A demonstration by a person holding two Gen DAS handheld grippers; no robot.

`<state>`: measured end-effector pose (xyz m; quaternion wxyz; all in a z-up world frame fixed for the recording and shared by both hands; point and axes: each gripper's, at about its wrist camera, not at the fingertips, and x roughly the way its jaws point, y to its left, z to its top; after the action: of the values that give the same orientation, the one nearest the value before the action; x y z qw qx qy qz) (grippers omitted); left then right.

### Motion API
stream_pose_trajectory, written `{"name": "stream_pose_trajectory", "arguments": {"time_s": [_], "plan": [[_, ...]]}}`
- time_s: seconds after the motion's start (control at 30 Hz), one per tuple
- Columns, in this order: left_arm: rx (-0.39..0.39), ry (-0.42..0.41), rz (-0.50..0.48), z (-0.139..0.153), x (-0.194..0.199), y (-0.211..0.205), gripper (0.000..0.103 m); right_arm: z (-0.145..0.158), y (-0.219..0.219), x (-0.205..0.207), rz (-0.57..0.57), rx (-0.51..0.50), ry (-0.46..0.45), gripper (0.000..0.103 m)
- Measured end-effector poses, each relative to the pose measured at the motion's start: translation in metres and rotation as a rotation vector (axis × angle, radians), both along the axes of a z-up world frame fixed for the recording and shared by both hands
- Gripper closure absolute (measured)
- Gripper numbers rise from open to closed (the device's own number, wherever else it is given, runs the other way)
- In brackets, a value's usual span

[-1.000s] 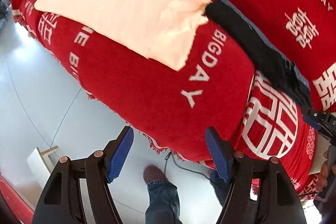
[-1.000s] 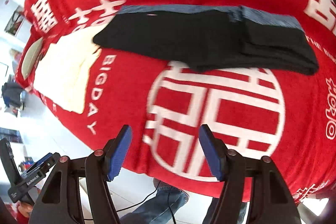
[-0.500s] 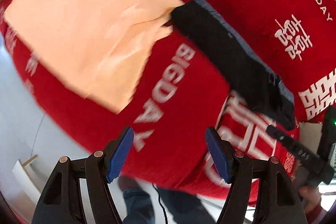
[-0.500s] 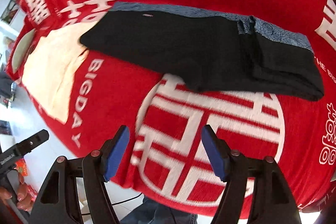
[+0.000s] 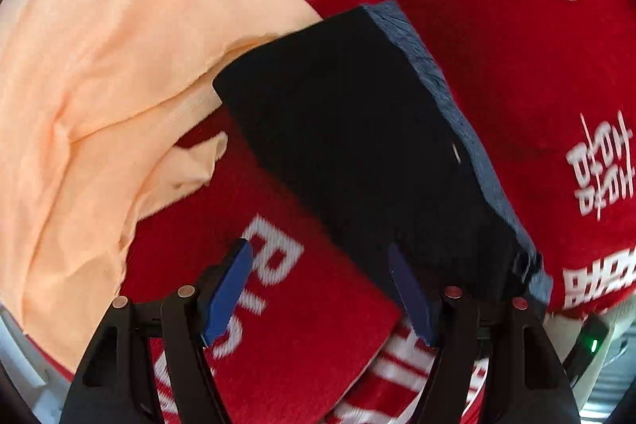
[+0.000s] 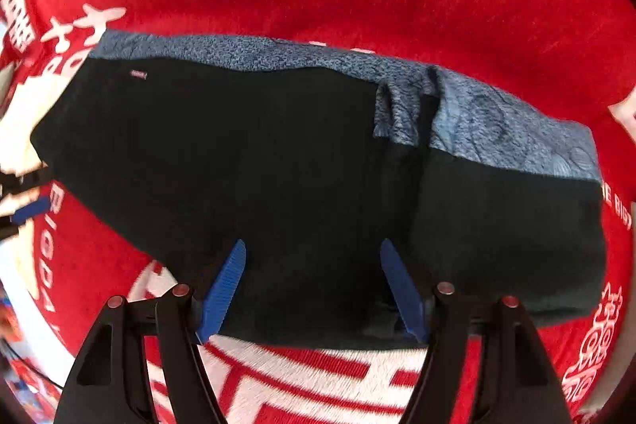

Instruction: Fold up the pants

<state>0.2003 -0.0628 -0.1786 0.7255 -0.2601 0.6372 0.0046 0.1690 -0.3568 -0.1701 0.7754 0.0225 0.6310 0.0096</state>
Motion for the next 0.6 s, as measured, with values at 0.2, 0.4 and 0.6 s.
{"name": "stream_pose_trajectory", "arguments": {"time_s": [0.2, 0.4, 0.6], "plan": [[-0.147, -0.058, 0.024, -0.003, 0.014, -0.005, 0.031, -0.002, 0.013, -0.003, 0.07, -0.039, 0.003, 0.021], [-0.22, -0.097, 0.109, -0.016, 0.015, 0.003, 0.03, 0.002, 0.006, -0.001, 0.024, 0.024, 0.002, 0.021], [-0.138, -0.106, 0.109, -0.012, 0.023, -0.012, 0.019, 0.001, 0.002, -0.004, 0.04, 0.023, -0.01, 0.021]]}}
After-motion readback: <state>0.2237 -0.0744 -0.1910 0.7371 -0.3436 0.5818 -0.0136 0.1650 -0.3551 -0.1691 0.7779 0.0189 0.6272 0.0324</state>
